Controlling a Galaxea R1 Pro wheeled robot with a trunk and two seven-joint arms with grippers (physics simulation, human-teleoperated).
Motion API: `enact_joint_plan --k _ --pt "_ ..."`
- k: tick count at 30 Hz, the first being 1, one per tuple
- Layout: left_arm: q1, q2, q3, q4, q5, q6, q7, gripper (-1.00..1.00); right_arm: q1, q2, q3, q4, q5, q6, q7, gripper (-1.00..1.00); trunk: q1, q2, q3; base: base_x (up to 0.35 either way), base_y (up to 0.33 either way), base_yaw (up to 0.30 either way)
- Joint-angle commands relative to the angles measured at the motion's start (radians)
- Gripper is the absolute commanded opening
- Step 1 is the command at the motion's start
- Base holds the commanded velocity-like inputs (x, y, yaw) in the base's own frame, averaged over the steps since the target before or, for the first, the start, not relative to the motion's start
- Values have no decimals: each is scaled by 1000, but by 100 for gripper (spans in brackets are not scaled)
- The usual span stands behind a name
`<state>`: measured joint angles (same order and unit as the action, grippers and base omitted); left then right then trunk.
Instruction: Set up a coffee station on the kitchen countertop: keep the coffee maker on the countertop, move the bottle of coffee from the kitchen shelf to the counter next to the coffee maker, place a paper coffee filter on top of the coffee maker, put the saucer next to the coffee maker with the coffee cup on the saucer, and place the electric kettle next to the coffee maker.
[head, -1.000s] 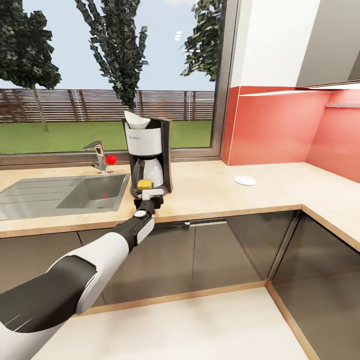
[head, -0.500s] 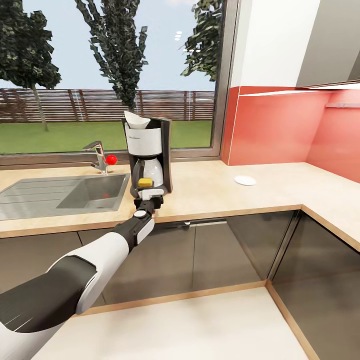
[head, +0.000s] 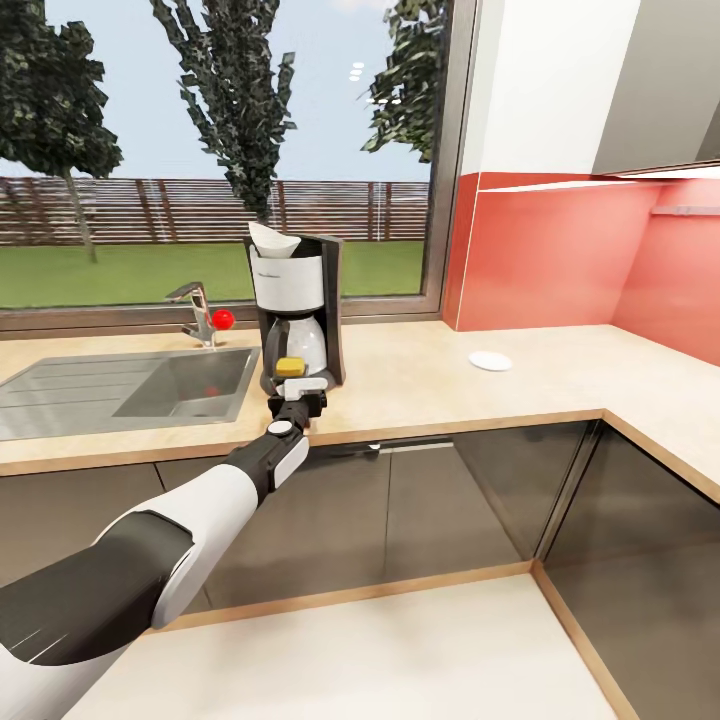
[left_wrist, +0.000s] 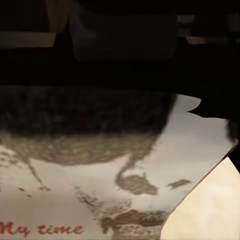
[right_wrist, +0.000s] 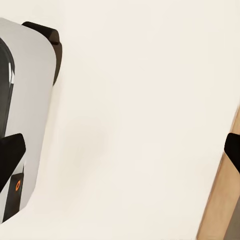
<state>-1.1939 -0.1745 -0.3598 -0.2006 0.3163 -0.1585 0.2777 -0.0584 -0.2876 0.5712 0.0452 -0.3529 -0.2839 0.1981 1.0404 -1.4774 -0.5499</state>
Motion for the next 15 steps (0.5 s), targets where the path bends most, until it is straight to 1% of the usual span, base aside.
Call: enact_joint_plan --k 1,15 --pt "-1 0 -8 1 9 -4 5 100 -1 0 6 4 -11 -6 7 100 0 -1 -1 0 0 0" --pt "-1 0 -8 1 9 -4 5 100 -1 0 6 4 -11 -6 7 100 0 -1 -1 0 0 0"
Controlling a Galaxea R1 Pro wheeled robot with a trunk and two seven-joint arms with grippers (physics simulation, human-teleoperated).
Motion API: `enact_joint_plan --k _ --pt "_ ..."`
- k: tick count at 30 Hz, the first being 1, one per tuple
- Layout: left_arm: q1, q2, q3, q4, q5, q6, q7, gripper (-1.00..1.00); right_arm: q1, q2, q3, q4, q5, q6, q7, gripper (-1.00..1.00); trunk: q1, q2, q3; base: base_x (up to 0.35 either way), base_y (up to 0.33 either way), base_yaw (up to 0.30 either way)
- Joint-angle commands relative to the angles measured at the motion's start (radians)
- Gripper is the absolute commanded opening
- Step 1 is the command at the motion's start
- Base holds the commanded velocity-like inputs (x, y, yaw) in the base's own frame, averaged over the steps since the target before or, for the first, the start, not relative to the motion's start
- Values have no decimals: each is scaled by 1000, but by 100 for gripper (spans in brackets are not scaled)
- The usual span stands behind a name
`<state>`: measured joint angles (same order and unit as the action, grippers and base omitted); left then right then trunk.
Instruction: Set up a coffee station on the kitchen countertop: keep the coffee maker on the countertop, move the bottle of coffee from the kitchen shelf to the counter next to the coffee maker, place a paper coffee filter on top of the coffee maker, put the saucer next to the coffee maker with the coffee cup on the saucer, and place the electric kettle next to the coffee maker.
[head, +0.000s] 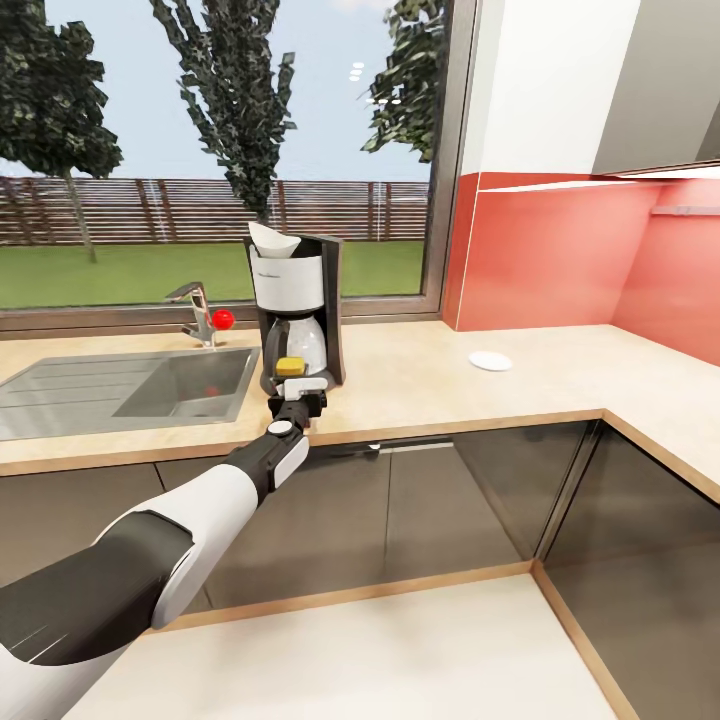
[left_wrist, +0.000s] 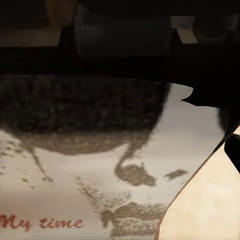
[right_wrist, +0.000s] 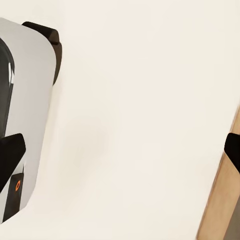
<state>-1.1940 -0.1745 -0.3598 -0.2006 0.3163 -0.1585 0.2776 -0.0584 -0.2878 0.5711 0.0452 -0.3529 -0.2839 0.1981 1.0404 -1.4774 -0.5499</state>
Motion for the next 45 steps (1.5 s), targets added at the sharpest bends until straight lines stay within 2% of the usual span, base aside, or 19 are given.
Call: enact_joint_plan --k 1,23,36,45 --pt "-1 0 -8 1 9 -4 5 100 -1 0 6 4 -11 -6 7 100 0 -1 -1 0 0 0" --pt "-1 0 -10 1 9 -5 5 100 -1 0 6 4 -11 -6 7 100 0 -1 -1 -108 0 0" --pt "-1 0 -10 0 9 -4 5 100 -1 0 6 4 -11 -5 8 100 0 -1 -1 -21 0 0" --pt "-1 0 -10 -3 9 -4 5 100 -1 0 6 4 -11 -4 7 100 0 -1 -1 -178 0 0"
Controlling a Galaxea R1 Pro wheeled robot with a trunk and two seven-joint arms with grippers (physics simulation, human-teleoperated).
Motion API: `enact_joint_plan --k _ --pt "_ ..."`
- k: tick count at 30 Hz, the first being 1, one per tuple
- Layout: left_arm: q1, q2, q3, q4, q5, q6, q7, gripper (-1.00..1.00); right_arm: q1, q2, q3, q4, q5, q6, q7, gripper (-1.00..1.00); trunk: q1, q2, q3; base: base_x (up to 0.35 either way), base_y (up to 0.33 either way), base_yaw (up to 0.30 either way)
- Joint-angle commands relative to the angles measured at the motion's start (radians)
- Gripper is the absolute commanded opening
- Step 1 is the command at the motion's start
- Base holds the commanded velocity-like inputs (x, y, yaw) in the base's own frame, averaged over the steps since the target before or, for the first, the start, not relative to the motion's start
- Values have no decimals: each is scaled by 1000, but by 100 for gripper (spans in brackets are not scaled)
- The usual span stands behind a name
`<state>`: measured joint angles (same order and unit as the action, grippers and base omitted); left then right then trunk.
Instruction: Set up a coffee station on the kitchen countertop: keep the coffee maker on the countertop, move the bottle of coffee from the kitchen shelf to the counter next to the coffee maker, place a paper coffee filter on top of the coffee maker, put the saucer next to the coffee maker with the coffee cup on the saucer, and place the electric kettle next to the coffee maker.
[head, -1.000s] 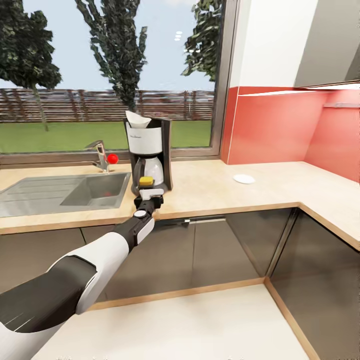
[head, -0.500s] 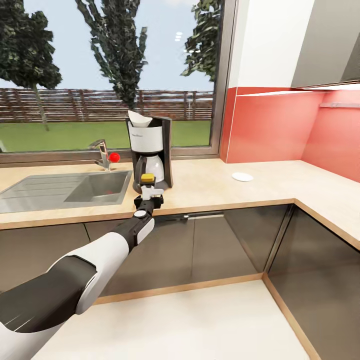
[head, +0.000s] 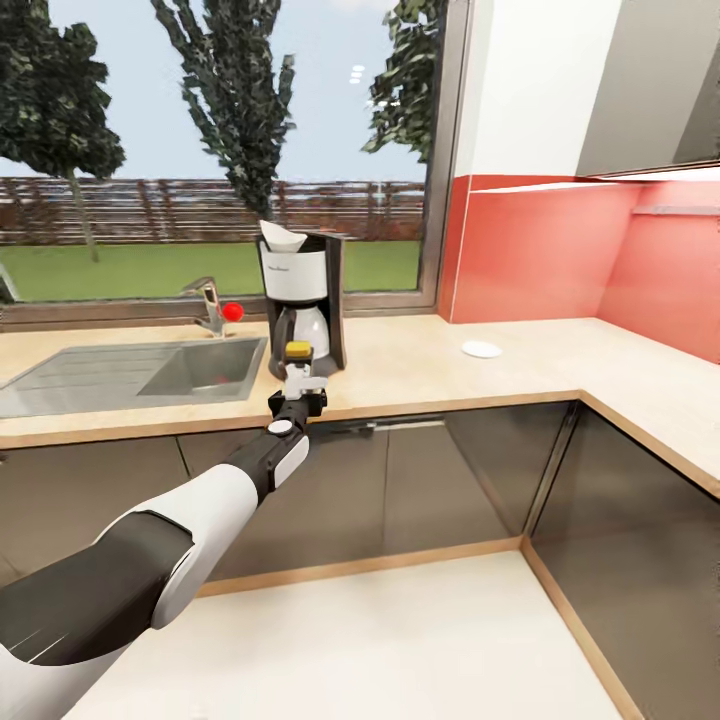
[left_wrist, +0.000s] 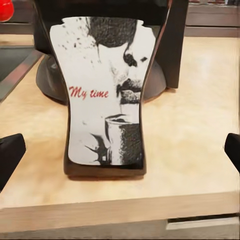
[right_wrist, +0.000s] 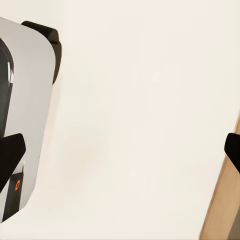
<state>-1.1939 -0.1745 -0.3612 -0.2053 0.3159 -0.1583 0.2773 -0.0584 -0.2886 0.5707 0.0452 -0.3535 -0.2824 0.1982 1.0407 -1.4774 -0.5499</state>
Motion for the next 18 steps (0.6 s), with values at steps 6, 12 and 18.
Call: enact_joint_plan --k 6,12,18 --pt "-1 0 -8 2 9 -4 5 100 -1 0 6 4 -10 -6 7 100 0 -1 -1 -246 0 0" --pt "-1 0 -8 2 9 -4 5 100 -1 1 6 4 -10 -6 7 100 0 -1 -1 -170 0 0" --pt "-1 0 -8 4 10 -4 5 100 -1 1 6 4 -10 -6 7 100 0 -1 -1 -205 0 0"
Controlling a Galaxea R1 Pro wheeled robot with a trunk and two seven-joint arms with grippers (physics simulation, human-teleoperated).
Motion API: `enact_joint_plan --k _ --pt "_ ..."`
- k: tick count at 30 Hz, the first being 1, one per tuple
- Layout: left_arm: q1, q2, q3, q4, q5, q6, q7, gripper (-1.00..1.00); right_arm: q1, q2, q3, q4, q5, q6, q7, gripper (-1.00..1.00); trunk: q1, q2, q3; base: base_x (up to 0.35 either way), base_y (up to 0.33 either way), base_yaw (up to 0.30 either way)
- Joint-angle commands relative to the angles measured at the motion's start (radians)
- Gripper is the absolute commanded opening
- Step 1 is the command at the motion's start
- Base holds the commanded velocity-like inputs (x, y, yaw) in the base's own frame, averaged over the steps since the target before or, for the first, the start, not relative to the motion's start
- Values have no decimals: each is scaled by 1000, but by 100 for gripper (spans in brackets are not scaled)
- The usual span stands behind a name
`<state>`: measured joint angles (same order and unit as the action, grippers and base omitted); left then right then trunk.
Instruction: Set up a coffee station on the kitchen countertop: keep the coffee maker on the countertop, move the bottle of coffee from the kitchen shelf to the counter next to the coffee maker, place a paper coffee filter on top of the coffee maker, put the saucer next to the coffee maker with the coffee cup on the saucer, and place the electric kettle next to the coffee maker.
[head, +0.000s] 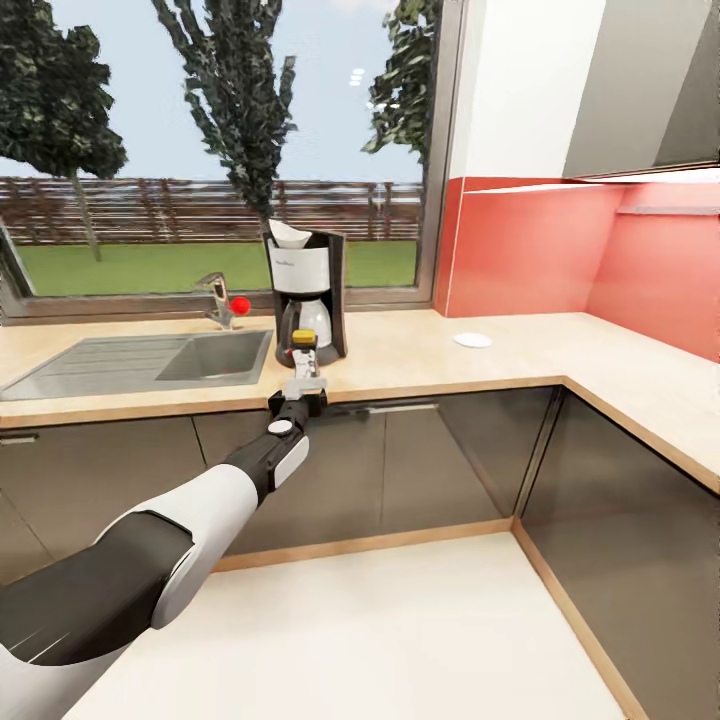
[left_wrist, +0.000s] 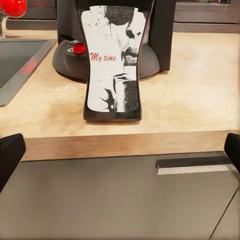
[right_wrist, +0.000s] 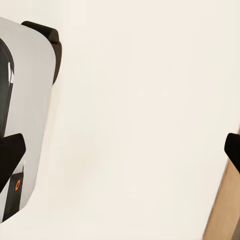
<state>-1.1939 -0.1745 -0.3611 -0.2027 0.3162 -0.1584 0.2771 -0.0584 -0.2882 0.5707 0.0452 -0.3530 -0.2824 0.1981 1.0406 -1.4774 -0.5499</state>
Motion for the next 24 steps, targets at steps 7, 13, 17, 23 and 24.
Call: enact_joint_plan --k 7,13,17,23,24 --pt "-1 0 -9 4 10 -5 1 100 -1 0 6 4 -11 -6 7 100 0 -1 -1 -44 0 0" --pt "33 0 -9 5 10 -7 -2 100 -1 0 6 4 -11 -6 7 100 0 -1 -1 -8 0 0" --pt "72 0 -8 4 11 -14 -16 100 -1 0 6 4 -11 -6 7 100 0 -1 -1 -2 0 0" --pt "163 0 -9 3 12 -37 -77 100 -1 0 8 4 -11 -6 7 100 0 -1 -1 0 0 0" --pt "177 0 -9 3 12 -38 -85 100 -1 0 8 4 -11 -6 7 100 0 -1 -1 0 0 0"
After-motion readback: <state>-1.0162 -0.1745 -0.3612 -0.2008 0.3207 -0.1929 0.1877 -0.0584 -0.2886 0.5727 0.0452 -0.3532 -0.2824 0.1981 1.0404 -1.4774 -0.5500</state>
